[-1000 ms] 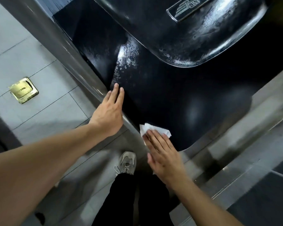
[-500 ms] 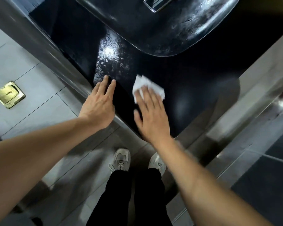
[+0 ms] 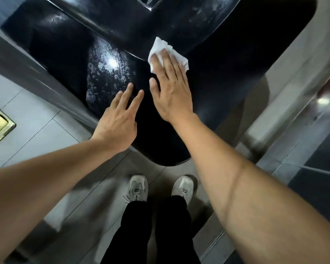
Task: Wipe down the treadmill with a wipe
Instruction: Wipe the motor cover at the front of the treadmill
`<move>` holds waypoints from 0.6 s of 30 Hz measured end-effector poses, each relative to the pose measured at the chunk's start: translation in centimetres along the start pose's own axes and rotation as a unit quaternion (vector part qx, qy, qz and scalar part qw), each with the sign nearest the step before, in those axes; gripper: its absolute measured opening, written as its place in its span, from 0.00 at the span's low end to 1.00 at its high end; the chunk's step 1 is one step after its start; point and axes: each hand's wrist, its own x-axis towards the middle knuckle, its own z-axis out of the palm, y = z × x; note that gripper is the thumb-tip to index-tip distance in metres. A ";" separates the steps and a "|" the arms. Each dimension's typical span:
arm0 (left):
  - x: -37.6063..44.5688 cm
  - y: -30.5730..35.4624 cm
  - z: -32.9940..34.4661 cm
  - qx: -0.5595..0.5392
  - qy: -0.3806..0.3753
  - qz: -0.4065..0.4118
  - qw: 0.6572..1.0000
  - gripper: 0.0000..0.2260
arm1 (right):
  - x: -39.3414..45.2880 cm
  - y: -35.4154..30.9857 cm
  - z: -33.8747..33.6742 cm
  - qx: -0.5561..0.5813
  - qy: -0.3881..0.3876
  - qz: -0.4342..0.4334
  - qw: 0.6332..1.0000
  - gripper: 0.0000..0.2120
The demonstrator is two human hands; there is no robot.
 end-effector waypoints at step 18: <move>4.9 4.0 -1.9 0.036 0.047 -0.027 0.998 0.30 | -4.1 1.9 -0.3 0.067 0.010 0.049 0.997 0.28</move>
